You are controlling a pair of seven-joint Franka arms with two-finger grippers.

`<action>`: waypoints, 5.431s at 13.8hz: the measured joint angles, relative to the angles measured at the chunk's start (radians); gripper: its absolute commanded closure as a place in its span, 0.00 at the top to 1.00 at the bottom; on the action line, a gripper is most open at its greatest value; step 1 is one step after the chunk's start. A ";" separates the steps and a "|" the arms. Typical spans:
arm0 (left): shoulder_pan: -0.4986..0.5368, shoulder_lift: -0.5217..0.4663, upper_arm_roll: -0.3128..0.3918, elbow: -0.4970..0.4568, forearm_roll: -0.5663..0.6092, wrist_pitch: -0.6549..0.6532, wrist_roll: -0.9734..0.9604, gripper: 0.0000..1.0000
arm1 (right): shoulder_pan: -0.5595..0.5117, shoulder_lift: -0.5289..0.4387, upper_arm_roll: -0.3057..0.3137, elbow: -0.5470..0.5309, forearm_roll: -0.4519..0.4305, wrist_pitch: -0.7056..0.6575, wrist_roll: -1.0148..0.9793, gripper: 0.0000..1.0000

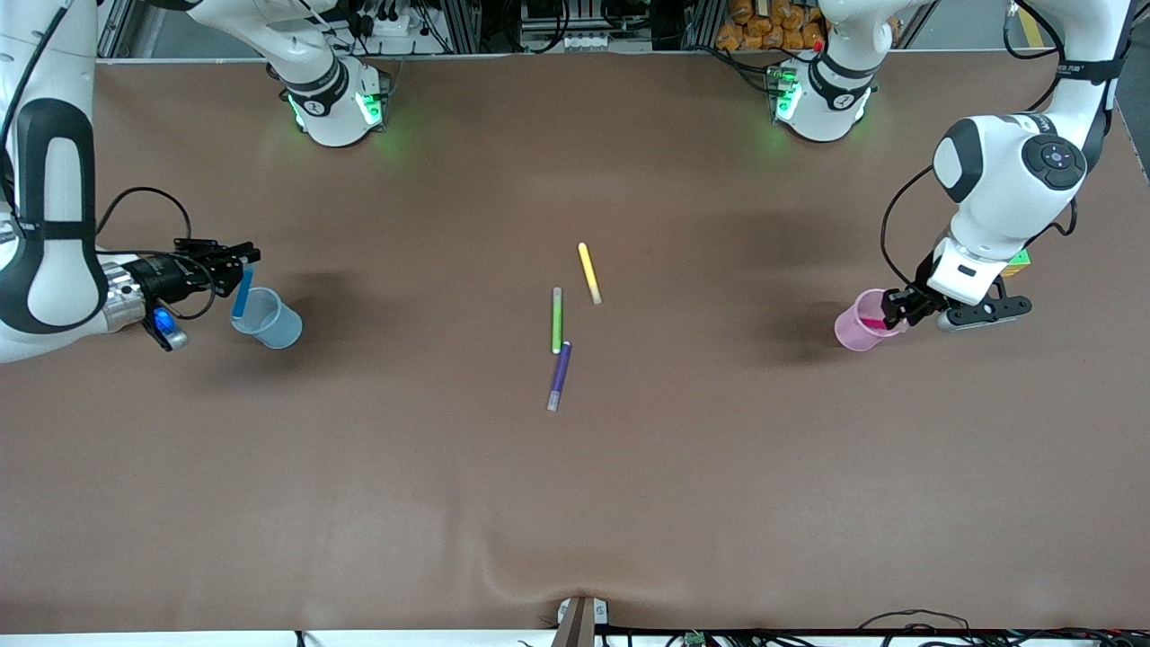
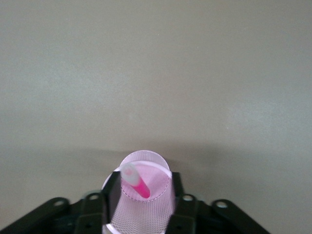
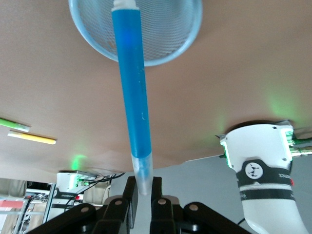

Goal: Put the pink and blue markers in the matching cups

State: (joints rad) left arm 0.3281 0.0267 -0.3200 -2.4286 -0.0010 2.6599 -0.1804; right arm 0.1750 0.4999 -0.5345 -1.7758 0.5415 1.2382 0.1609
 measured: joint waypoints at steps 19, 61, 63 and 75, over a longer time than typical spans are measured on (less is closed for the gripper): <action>-0.004 -0.003 -0.085 0.528 0.000 -0.684 0.002 1.00 | 0.000 0.051 -0.005 -0.016 0.042 0.038 -0.064 1.00; -0.408 -0.243 0.295 0.718 0.022 -1.187 0.071 1.00 | -0.184 -0.412 0.475 0.366 -0.375 0.021 -0.063 1.00; -0.408 -0.237 0.296 0.724 0.022 -1.187 0.067 1.00 | -0.184 -0.454 0.486 0.360 -0.390 0.021 -0.060 1.00; -0.398 -0.234 0.299 0.722 0.026 -1.189 0.068 1.00 | -0.182 -0.562 0.581 0.251 -0.491 0.130 -0.053 1.00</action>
State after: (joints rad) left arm -0.0695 -0.2077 -0.0209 -1.7068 0.0247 1.4706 -0.1129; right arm -0.0072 -0.0625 0.0463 -1.5249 0.0509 1.3680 0.1083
